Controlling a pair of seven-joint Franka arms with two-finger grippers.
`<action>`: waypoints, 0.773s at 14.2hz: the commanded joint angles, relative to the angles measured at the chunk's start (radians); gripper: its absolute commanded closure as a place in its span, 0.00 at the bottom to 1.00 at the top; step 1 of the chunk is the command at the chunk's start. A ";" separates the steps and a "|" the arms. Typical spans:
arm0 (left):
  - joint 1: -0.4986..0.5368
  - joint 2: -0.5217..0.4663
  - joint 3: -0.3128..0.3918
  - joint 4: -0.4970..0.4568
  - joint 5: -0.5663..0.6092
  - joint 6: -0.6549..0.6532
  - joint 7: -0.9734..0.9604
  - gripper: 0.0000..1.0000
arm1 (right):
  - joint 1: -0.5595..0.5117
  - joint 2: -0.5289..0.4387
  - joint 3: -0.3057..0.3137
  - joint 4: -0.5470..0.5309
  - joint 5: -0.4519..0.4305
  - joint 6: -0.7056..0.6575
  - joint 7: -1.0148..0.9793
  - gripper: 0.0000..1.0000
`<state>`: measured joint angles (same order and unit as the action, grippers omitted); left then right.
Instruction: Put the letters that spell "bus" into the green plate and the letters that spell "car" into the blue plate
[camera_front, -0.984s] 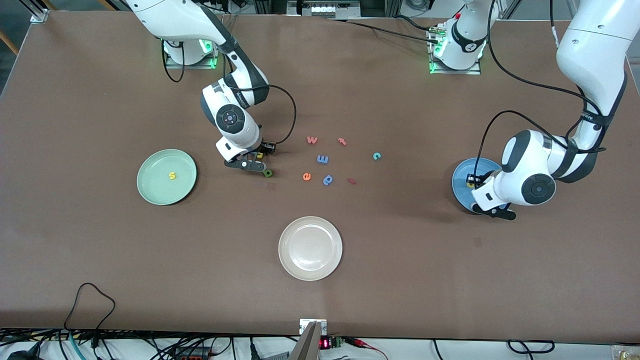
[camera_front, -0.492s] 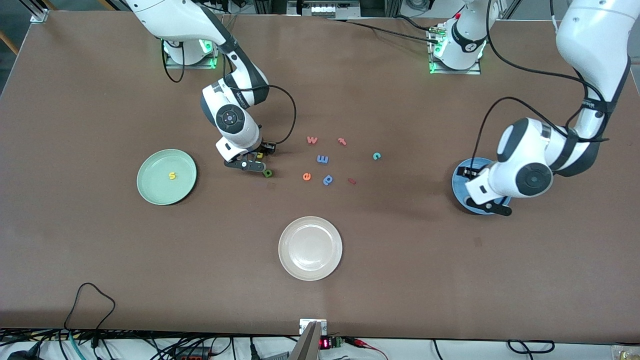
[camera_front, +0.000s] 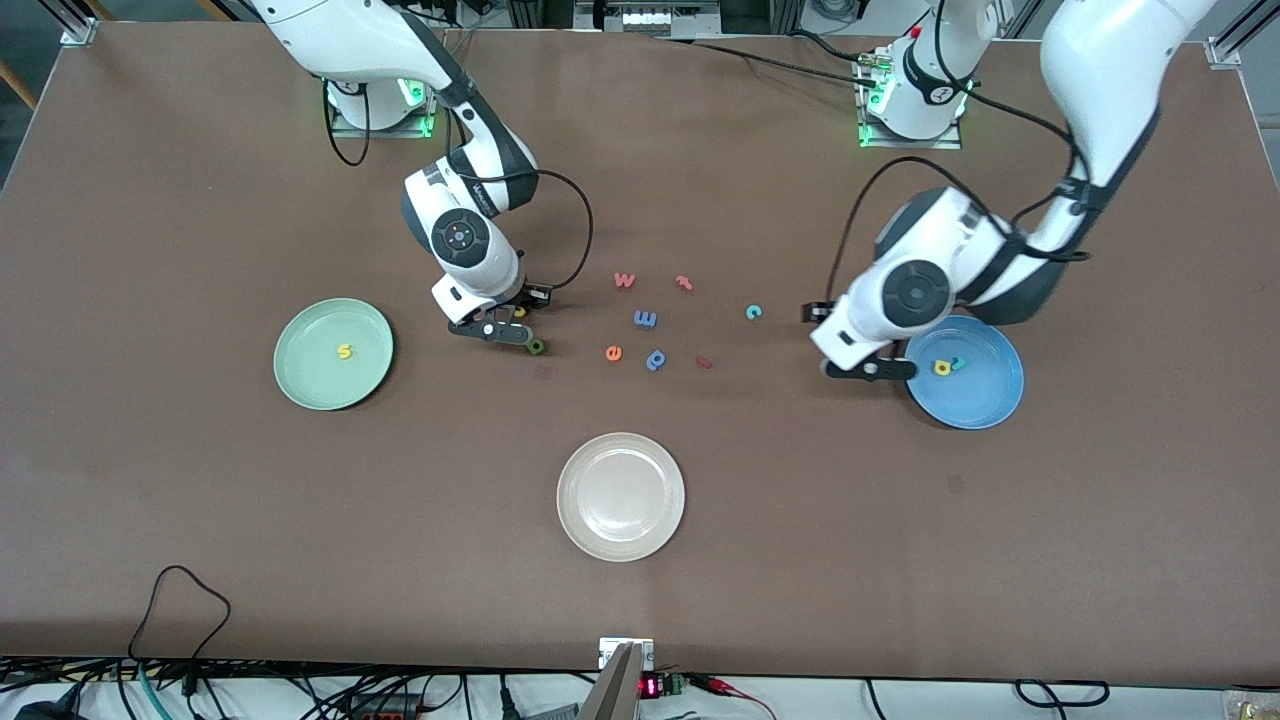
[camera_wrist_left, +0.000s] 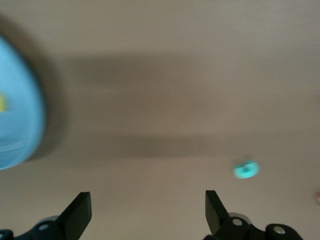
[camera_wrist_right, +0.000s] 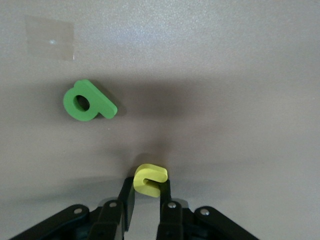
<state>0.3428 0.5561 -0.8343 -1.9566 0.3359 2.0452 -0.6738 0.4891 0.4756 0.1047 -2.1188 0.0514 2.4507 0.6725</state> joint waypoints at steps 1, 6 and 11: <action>-0.075 0.011 -0.014 -0.070 0.000 0.153 -0.157 0.00 | -0.001 0.006 -0.007 0.003 0.001 0.004 0.002 0.86; -0.157 0.062 0.024 -0.109 0.104 0.284 -0.394 0.40 | -0.065 -0.081 -0.008 0.008 -0.010 -0.037 -0.051 0.89; -0.157 0.065 0.060 -0.150 0.169 0.351 -0.397 0.40 | -0.245 -0.199 -0.008 0.003 -0.011 -0.188 -0.281 0.89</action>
<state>0.1786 0.6238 -0.7774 -2.0923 0.4568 2.3766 -1.0559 0.3155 0.3227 0.0833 -2.0908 0.0490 2.3026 0.4755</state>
